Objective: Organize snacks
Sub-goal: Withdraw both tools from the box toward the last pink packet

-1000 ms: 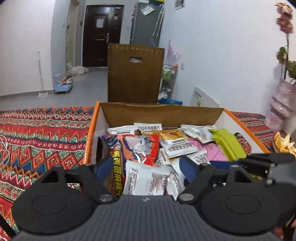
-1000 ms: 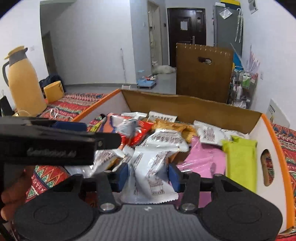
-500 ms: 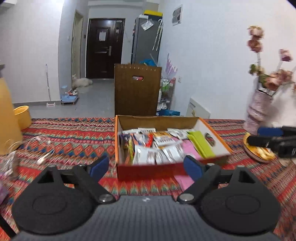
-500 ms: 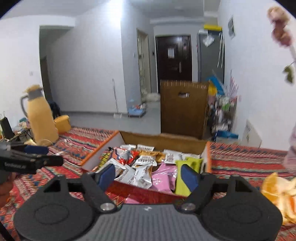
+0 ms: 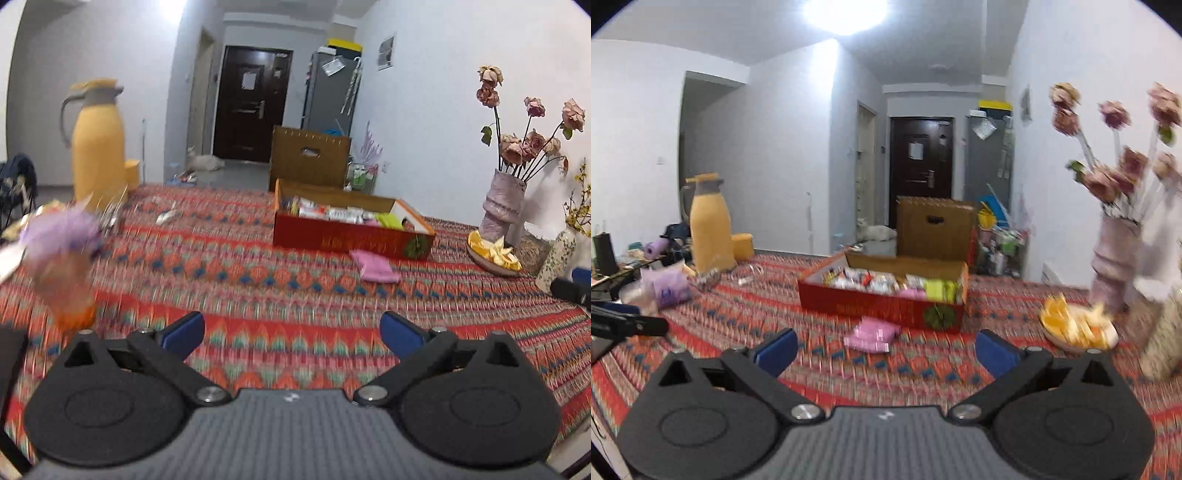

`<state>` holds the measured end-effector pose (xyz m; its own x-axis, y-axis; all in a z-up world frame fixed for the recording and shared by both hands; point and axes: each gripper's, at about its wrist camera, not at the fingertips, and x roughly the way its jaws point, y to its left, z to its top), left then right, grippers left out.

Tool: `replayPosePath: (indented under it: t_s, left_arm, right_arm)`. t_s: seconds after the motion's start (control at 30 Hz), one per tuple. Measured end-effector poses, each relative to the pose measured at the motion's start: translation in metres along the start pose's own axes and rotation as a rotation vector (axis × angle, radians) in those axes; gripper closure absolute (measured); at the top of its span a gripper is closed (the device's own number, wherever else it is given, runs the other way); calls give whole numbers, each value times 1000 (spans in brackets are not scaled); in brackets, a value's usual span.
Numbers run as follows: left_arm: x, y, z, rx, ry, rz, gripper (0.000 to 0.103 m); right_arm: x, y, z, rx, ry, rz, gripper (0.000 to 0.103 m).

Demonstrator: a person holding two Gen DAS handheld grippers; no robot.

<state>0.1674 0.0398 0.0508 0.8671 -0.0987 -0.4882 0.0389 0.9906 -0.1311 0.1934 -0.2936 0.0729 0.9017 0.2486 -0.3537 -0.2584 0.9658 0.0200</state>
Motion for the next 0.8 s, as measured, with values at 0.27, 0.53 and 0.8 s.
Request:
replayPosePath:
  t_s: [0.27, 0.53, 0.8]
  left_arm:
    - [-23, 9, -47, -8, 66, 0, 0]
    - [-21, 14, -51, -19, 74, -9, 0]
    - [-7, 19, -46, -27, 93, -25, 0]
  right_arm:
    - [-34, 14, -79, 130, 83, -61, 0]
    - [-40, 18, -102, 119, 153, -120, 1]
    - [-28, 21, -91, 124, 157, -117, 11]
